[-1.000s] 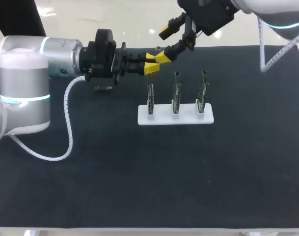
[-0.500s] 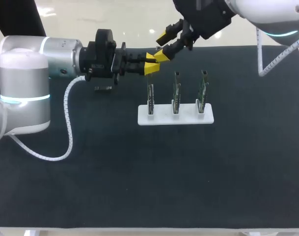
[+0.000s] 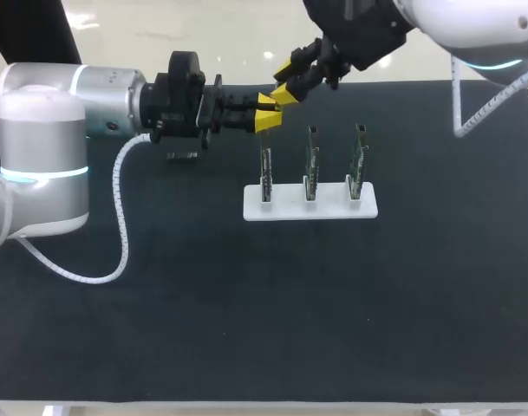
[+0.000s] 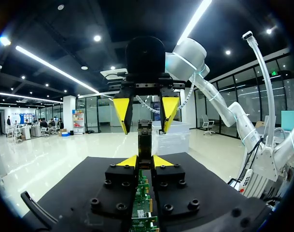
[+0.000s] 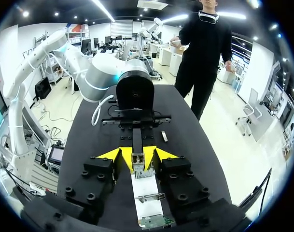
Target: Pick up the optical module with the left hand, and insert it into the network port with the right hand.
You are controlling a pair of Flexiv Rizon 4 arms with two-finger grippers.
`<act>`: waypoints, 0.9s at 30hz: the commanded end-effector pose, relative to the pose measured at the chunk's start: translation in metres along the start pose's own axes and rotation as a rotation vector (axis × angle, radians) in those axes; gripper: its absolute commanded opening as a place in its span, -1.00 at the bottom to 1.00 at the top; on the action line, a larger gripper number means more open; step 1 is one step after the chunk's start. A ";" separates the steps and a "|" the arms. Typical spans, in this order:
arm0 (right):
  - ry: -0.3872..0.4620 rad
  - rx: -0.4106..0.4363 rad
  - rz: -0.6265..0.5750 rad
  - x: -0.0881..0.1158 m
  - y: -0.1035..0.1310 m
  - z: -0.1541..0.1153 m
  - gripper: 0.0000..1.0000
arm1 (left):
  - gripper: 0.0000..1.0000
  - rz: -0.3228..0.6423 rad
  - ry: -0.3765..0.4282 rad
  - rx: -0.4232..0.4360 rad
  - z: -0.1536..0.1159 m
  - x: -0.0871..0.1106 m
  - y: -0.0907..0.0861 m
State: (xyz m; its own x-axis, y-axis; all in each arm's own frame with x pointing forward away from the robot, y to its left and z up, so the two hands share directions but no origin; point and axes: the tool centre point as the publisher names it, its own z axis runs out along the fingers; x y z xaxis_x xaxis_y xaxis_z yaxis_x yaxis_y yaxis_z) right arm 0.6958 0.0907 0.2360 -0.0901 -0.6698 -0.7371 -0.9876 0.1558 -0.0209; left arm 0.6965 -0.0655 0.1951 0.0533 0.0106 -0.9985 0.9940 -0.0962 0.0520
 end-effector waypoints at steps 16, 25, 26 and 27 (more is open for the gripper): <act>0.015 0.007 0.009 -0.004 0.001 0.002 -1.00 | -1.00 0.001 -0.001 0.001 0.000 0.000 0.001; 0.015 0.003 0.008 -0.003 0.002 0.002 -1.00 | 1.00 0.001 -0.001 0.001 0.000 0.000 0.001; 0.016 0.003 0.008 -0.003 0.002 0.001 -1.00 | 1.00 0.001 -0.001 0.001 0.000 0.000 0.001; 0.017 0.003 0.008 -0.003 0.002 0.001 -1.00 | 1.00 0.001 -0.001 0.001 0.000 0.000 0.001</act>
State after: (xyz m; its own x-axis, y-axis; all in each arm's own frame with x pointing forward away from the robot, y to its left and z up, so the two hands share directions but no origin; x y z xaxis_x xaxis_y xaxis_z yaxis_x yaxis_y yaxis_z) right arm 0.6948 0.0942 0.2366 -0.0986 -0.6787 -0.7277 -0.9865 0.1626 -0.0180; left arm 0.6965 -0.0653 0.1951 0.0534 0.0103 -0.9985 0.9940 -0.0964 0.0522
